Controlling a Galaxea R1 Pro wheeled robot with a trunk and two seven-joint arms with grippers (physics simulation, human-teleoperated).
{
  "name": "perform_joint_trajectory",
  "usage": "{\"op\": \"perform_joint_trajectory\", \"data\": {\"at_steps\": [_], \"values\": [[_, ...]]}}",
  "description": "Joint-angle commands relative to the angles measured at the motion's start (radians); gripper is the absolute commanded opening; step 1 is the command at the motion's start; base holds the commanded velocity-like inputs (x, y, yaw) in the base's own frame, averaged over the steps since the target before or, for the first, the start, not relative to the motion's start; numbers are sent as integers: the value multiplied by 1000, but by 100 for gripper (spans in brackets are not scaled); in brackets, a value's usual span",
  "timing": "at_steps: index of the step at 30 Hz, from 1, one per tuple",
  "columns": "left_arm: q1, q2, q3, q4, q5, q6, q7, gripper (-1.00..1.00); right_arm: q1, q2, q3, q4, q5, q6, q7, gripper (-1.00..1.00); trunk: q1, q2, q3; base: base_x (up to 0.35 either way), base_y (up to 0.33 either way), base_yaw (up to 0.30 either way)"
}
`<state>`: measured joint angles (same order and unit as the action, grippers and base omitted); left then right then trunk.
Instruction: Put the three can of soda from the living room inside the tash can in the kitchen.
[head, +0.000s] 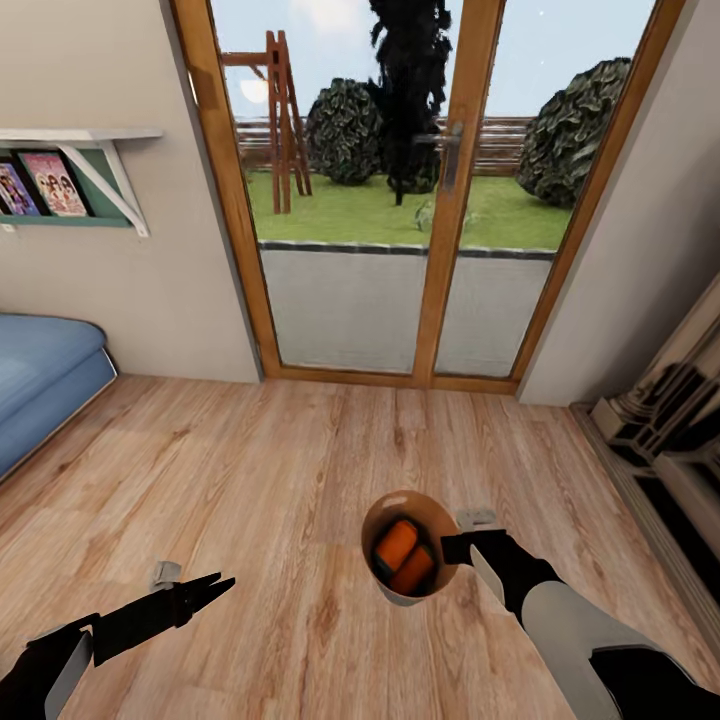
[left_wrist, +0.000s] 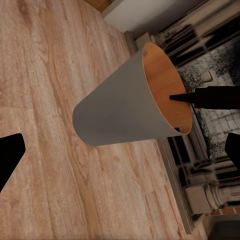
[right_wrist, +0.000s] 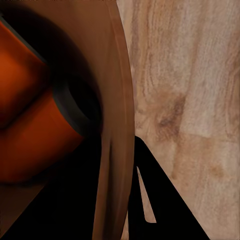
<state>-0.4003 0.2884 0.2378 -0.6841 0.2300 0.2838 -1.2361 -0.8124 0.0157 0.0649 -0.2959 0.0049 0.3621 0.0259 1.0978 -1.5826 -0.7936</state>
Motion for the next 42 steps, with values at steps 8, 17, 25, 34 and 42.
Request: {"op": "perform_joint_trajectory", "data": {"at_steps": [8, 17, 25, 34, 42], "values": [[0, 0, 0, 0, 0, 0, 0, 100, -1, 1, -4, 0, -7, 0, 6, -100, 31, -56, -25, 0, 0, 0], [0, 0, 0, 0, 0, 0, 0, 100, 0, 2, -3, -1, -7, -4, 6, -100, 65, -119, -53, 0, 0, 0], [0, 0, -1, 0, 1, 0, 0, 100, -1, 4, -1, -6, -6, -6, 6, -100, 96, -175, -78, 0, 0, 0], [0, -1, -1, 0, 1, 0, 0, 100, -1, 4, 0, -8, -6, -98, 6, -100, 104, -189, -85, 0, 0, 0], [0, -1, -1, 0, 1, 0, 0, 100, -1, 4, 0, -8, -6, -121, 6, -100, 119, -217, -97, 0, 0, 0]]}}
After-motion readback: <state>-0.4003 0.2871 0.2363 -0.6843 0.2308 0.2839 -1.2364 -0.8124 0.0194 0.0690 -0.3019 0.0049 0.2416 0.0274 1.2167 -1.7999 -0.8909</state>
